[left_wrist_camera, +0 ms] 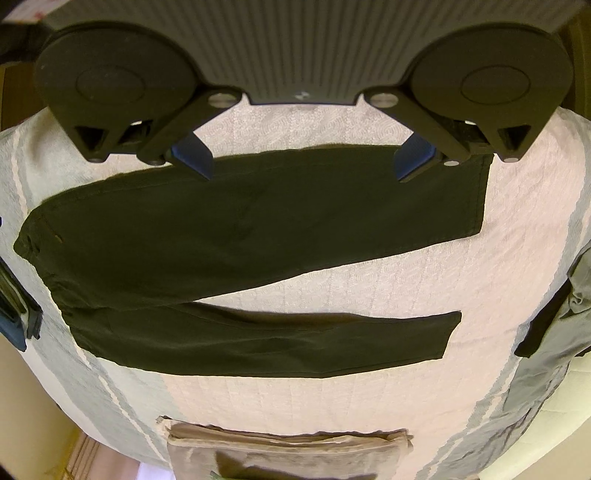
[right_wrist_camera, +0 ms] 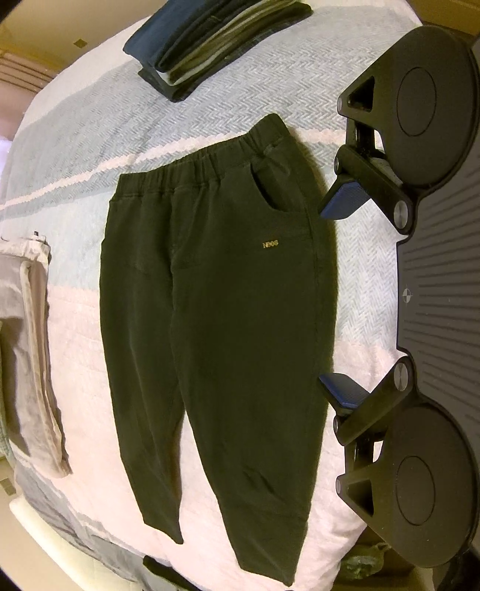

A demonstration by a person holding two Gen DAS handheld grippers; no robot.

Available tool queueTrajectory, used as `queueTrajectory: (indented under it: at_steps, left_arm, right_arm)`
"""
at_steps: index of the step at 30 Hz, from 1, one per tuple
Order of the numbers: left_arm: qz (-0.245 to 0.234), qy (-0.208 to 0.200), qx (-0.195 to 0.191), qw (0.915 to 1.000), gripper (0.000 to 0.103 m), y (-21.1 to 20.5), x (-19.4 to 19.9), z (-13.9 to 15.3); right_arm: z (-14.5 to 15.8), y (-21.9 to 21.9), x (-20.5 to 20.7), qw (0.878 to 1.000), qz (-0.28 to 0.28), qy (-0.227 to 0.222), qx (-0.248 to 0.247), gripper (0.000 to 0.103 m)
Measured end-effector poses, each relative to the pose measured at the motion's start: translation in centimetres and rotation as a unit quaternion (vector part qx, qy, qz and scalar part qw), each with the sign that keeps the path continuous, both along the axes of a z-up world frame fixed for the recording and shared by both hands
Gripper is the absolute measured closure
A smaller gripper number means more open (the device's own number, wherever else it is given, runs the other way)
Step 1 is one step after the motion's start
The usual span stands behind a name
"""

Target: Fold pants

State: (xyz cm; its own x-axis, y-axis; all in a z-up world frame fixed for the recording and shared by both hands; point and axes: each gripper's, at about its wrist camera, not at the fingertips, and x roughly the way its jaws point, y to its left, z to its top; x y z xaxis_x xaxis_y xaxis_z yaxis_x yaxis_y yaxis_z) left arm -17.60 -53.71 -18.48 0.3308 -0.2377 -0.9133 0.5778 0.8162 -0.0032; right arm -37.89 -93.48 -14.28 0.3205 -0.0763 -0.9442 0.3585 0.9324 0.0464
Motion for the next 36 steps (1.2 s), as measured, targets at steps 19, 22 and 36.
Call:
queueTrajectory:
  at_steps: [19,22,36]
  left_arm:
    - [0.005,0.000,0.000,1.0000,0.001,3.5,3.3,0.8]
    - [0.005,0.002,-0.002,1.0000,0.001,3.9,3.7,0.7]
    - [-0.070,-0.012,0.007,0.9974,0.001,1.2,9.1,0.2]
  right_arm:
    - [0.3,5.6,5.3,0.999,0.044,-0.002,0.000,0.016]
    - [0.2,6.2,6.0,0.999,0.051,0.000,-0.002,0.016]
    - [1.5,2.9,7.0,0.998,0.061,-0.012,-0.024,0.016]
